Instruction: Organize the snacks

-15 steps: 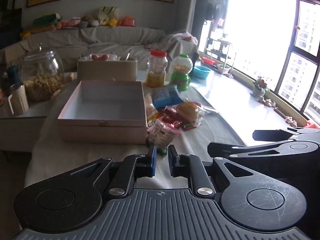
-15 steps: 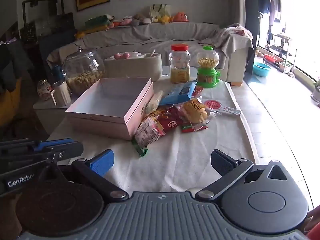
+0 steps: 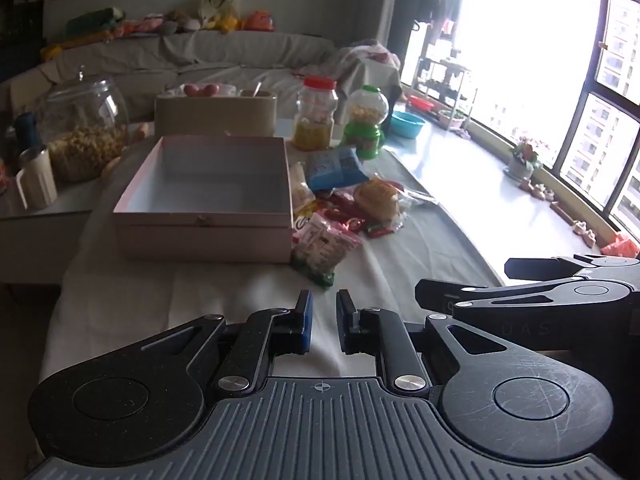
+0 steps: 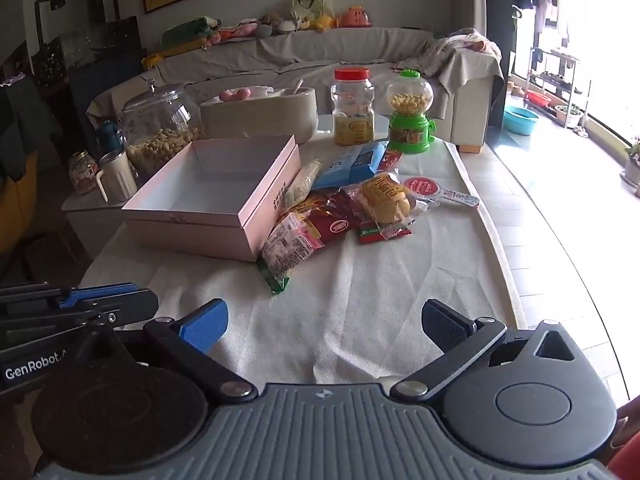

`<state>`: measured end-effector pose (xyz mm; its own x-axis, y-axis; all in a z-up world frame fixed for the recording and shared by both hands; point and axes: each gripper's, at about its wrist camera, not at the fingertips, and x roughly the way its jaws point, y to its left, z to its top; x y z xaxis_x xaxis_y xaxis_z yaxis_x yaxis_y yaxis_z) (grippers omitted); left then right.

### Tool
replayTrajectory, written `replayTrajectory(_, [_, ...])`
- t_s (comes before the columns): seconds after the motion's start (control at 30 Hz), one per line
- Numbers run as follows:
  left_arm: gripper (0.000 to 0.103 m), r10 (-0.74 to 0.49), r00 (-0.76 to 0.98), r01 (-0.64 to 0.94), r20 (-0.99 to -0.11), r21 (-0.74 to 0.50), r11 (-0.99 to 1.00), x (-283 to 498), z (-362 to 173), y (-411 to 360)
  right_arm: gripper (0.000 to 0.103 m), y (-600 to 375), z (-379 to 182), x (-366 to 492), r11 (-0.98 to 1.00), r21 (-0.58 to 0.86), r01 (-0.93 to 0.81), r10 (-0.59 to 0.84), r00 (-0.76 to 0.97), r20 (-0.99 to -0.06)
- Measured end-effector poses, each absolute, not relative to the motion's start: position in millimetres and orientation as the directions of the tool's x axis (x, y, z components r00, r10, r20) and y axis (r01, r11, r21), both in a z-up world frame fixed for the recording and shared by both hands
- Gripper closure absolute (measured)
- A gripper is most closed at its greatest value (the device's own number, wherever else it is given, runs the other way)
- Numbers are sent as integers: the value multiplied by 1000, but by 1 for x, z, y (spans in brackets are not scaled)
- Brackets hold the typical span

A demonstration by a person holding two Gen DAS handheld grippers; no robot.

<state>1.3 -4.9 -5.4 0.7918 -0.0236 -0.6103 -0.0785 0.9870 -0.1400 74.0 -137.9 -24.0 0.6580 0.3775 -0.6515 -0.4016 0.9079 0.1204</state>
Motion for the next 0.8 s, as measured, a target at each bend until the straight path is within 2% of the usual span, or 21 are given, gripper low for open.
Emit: replayTrajectory(0.8, [86,-35,790,-71,-612,-148,986,3,-10,-8,0,-146,-26,77,909,134,-394,379,652,-656])
